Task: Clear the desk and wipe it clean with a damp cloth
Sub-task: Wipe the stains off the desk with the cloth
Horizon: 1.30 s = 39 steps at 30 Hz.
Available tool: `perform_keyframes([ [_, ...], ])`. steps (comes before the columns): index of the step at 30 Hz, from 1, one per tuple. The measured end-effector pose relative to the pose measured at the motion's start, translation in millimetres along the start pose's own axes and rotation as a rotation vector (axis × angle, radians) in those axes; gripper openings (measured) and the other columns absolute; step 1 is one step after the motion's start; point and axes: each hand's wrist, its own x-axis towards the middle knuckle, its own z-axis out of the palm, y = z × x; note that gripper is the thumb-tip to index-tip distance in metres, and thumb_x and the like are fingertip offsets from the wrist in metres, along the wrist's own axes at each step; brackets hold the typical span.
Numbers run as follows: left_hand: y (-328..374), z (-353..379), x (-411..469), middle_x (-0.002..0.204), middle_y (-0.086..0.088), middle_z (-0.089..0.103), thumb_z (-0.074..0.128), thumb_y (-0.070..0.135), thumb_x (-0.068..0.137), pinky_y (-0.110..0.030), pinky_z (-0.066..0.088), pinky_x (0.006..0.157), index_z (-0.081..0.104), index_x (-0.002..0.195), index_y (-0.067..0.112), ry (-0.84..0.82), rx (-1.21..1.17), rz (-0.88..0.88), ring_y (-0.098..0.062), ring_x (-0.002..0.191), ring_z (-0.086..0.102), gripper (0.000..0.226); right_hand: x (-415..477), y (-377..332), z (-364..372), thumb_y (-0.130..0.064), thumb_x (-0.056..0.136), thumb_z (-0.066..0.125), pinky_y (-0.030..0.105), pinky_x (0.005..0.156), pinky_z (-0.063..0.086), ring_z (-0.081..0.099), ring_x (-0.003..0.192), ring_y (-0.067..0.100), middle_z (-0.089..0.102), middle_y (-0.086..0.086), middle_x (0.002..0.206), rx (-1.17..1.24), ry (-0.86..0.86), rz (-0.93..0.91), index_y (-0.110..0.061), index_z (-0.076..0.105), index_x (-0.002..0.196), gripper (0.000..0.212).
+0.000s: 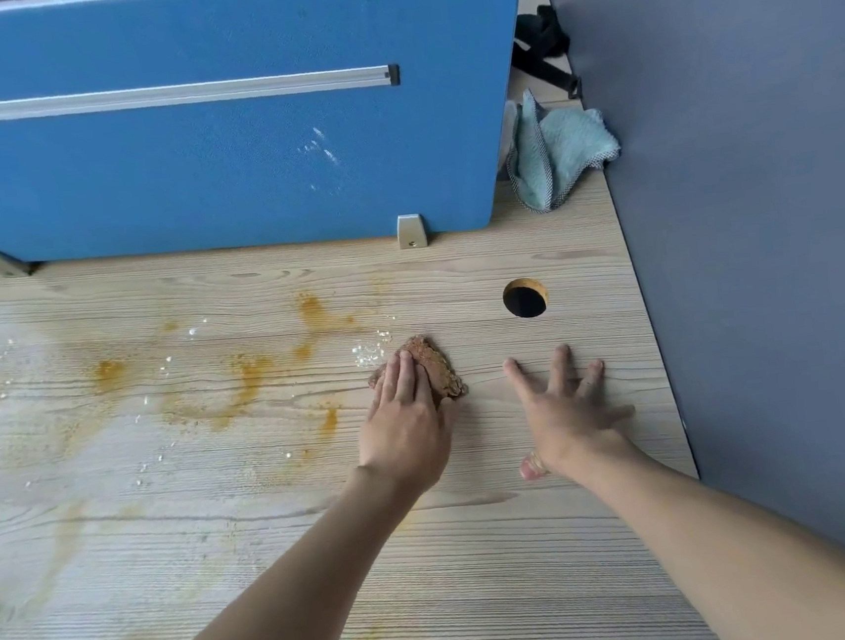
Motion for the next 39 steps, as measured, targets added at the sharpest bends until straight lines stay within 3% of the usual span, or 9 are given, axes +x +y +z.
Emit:
perform_keyframes([
  [6, -35, 0, -3, 0.160, -0.016, -0.027, 0.024, 0.014, 0.104, -0.041, 0.002, 0.125, -0.011, 0.155, 0.003, 0.015, 0.135, 0.079, -0.029, 0.151, -0.017, 0.063, 0, 1, 0, -0.041, 0.074, 0.086, 0.082, 0.102, 0.023, -0.023, 0.144, 0.055, -0.040, 0.015, 0.156, 0.002, 0.007, -0.007, -0.050, -0.024, 0.149, 0.133],
  [9, -25, 0, -1, 0.161, -0.015, -0.026, 0.027, 0.009, 0.102, -0.042, -0.001, 0.125, -0.015, 0.153, 0.002, -0.037, 0.085, 0.032, -0.030, 0.149, -0.023, 0.066, 0, 1, 1, -0.040, 0.074, 0.086, 0.083, 0.102, 0.022, -0.024, 0.143, 0.055, -0.041, 0.015, 0.155, 0.015, -0.004, -0.004, -0.050, -0.023, 0.149, 0.133],
  [13, -20, 16, -20, 0.163, -0.009, -0.021, 0.034, 0.007, 0.103, -0.039, 0.006, 0.125, -0.013, 0.155, 0.007, -0.011, 0.042, 0.175, -0.024, 0.150, -0.020, 0.070, 0, 1, 0, -0.039, 0.074, 0.086, 0.083, 0.102, 0.021, -0.024, 0.144, 0.055, -0.040, 0.015, 0.156, 0.021, 0.004, -0.008, -0.050, -0.022, 0.150, 0.133],
  [17, -24, 7, -10, 0.166, -0.005, -0.010, 0.033, -0.001, 0.099, -0.034, 0.003, 0.125, -0.005, 0.158, 0.010, 0.021, -0.048, 0.071, -0.019, 0.152, -0.013, 0.071, -2, 2, 1, -0.041, 0.074, 0.086, 0.082, 0.102, 0.024, -0.020, 0.145, 0.054, -0.035, 0.015, 0.158, -0.007, 0.032, -0.007, -0.050, -0.019, 0.151, 0.131],
  [20, -8, 9, -24, 0.163, -0.007, -0.022, 0.033, 0.004, 0.100, -0.036, -0.003, 0.125, -0.012, 0.156, 0.010, -0.031, 0.027, 0.110, -0.023, 0.150, -0.022, 0.073, -4, 4, 4, -0.045, 0.073, 0.086, 0.081, 0.104, 0.022, -0.019, 0.147, 0.051, -0.033, 0.013, 0.160, -0.041, 0.063, -0.034, -0.047, -0.017, 0.153, 0.131],
  [24, -10, 11, -46, 0.158, -0.004, -0.027, 0.019, 0.034, 0.109, -0.031, -0.015, 0.118, -0.018, 0.151, 0.010, -0.047, 0.088, 0.164, -0.017, 0.146, -0.026, 0.061, -9, 2, 16, -0.045, 0.081, 0.079, 0.079, 0.108, 0.016, -0.019, 0.149, 0.044, -0.028, 0.007, 0.163, -0.087, 0.117, -0.121, -0.042, -0.009, 0.156, 0.116],
  [30, -13, 9, -39, 0.161, -0.012, -0.025, 0.031, 0.006, 0.100, -0.036, -0.007, 0.124, -0.016, 0.154, 0.005, -0.047, 0.084, 0.041, -0.026, 0.149, -0.023, 0.072, -28, -3, 48, -0.055, 0.078, 0.078, 0.080, 0.106, 0.019, -0.024, 0.145, 0.050, -0.034, 0.010, 0.159, -0.013, 0.024, -0.117, -0.043, -0.016, 0.154, 0.121],
  [34, 1, 13, -67, 0.158, 0.000, -0.031, 0.034, -0.009, 0.091, -0.033, -0.002, 0.124, -0.019, 0.156, 0.025, -0.066, 0.009, 0.151, -0.020, 0.147, -0.027, 0.091, -35, -9, 47, -0.045, 0.082, 0.078, 0.080, 0.103, 0.022, -0.023, 0.147, 0.046, -0.034, 0.010, 0.160, -0.011, 0.058, -0.083, -0.045, -0.017, 0.154, 0.119],
  [39, -3, 14, -58, 0.162, -0.004, -0.026, 0.033, 0.000, 0.095, -0.034, -0.004, 0.125, -0.019, 0.156, 0.015, -0.022, 0.016, 0.000, -0.021, 0.150, -0.023, 0.081, -35, -10, 43, -0.041, 0.083, 0.079, 0.081, 0.103, 0.021, -0.024, 0.147, 0.046, -0.036, 0.010, 0.159, -0.013, 0.041, -0.079, -0.046, -0.016, 0.153, 0.118],
])
